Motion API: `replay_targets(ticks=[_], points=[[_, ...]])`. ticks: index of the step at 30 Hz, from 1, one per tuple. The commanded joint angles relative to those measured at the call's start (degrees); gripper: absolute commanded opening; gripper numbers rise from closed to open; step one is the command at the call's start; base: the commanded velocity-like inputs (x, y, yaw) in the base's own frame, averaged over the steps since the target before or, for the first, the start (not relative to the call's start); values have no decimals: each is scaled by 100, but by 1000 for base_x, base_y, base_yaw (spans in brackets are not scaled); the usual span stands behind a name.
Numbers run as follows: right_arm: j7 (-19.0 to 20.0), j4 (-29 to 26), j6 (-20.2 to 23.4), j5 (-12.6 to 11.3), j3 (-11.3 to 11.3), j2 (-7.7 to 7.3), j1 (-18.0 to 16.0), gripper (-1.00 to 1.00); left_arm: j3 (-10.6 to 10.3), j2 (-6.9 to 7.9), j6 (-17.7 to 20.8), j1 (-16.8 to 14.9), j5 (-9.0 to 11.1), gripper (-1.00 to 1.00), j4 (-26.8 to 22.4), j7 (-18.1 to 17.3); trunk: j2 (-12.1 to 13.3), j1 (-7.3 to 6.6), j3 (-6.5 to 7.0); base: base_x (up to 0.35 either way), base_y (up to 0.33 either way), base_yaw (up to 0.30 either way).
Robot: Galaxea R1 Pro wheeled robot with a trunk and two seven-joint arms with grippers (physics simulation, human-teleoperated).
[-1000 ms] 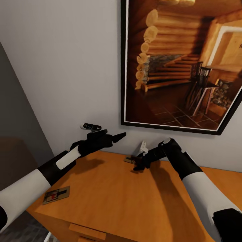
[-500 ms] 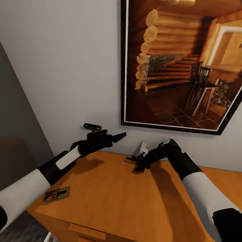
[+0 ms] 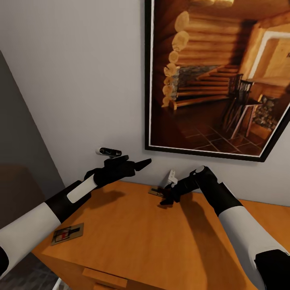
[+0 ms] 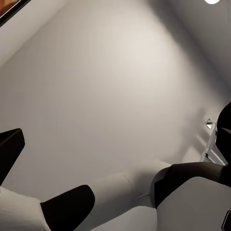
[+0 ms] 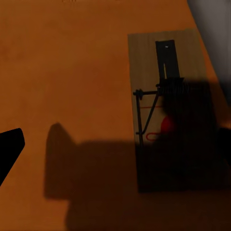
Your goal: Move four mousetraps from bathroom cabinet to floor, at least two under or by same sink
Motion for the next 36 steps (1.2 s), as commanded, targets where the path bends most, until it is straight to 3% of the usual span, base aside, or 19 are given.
replay_targets(ticks=[1, 36], points=[[22, -15, 59, 17, 11, -3, -5, 100, -26, 6, 60, -10, 58, 100, -3, -7, -4, 0, -7, 0, 0, 0], [-8, -50, 63, 45, 0, -26, -5, 100, -26, 3, 60, -8, 58, 100, -4, -6, -4, 0, -7, 0, 0, 0]])
